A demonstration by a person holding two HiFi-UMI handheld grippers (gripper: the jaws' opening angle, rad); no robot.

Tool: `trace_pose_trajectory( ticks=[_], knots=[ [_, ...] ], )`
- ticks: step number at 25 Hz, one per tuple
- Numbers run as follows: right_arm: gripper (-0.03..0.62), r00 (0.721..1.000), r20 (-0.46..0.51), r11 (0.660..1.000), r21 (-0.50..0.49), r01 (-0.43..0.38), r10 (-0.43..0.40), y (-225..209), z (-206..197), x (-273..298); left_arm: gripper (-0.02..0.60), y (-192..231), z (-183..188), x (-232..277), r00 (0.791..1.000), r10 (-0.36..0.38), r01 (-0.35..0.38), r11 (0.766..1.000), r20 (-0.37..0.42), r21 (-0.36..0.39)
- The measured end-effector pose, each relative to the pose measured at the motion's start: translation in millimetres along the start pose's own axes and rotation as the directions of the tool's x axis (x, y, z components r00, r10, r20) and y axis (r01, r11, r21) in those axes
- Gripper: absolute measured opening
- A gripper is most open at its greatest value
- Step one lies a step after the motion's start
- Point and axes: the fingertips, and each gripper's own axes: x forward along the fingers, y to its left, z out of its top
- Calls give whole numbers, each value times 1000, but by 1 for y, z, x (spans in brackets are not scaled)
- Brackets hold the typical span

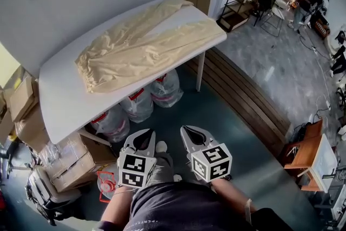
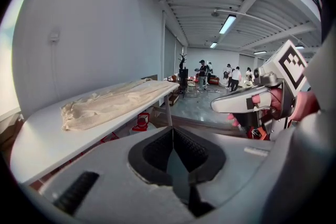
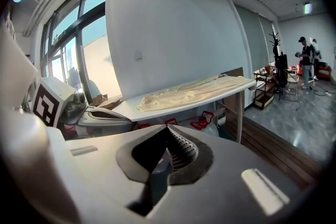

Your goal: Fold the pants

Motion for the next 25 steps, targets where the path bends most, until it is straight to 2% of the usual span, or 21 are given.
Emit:
trace_pose_trajectory(
  ticks=[4,12,25],
  knots=[
    [-3,1000,-2,1000,10,10,-10,-16,17,22,29,22,11,19,1000,-7,7,1000,-14,16],
    [-3,999,-41,1000,12,-4,4,-27,44,80,35,85,26,47,999,33,-34,999,-30,-31],
    [-3,995,-93,999,-5,-39,38,-31,79,173,104,180,22,84,992,88,-96,992,-92,-86]
  ],
)
